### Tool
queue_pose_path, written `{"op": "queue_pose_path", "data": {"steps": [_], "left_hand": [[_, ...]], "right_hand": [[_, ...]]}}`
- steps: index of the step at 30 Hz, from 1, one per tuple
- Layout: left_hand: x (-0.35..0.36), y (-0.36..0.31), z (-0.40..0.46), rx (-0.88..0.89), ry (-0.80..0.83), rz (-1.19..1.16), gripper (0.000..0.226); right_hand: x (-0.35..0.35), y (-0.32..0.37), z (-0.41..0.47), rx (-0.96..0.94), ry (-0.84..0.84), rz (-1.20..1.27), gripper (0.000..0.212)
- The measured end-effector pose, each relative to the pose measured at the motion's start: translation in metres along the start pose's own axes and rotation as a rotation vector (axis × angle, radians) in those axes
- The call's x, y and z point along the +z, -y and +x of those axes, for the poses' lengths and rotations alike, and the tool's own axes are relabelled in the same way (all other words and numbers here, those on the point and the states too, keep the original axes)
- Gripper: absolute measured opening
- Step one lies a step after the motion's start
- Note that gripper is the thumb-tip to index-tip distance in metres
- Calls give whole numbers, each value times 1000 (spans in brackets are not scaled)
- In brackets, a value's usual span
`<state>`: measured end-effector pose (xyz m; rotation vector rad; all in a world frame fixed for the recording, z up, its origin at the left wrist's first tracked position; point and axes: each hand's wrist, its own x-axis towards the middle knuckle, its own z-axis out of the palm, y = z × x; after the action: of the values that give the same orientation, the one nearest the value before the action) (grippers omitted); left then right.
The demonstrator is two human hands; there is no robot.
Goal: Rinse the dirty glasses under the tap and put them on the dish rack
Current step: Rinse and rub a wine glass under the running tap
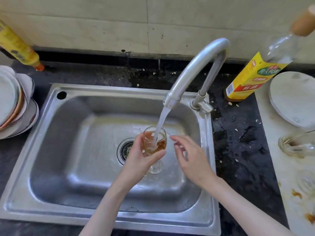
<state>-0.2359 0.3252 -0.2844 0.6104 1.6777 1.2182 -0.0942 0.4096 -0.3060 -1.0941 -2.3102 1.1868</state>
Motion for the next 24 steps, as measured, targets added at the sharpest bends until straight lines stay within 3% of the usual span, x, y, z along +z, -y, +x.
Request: {"op": "queue_pose_path", "data": {"steps": [5, 9, 11, 15, 20, 24], "left_hand": [[-1, 3, 2, -36, 4, -47, 43], [3, 2, 4, -272, -25, -226, 47], [5, 3, 6, -385, -29, -226, 38], [5, 13, 7, -543, -27, -143, 52], [1, 15, 5, -490, 11, -144, 53], [-6, 10, 6, -305, 51, -230, 58]], "right_hand": [[6, 12, -4, 211, 110, 338, 29], [10, 24, -6, 401, 200, 641, 26], [14, 29, -6, 483, 277, 586, 28], [17, 32, -4, 601, 291, 520, 40], [9, 30, -6, 613, 352, 575, 43], [-2, 27, -10, 591, 517, 743, 37]]}}
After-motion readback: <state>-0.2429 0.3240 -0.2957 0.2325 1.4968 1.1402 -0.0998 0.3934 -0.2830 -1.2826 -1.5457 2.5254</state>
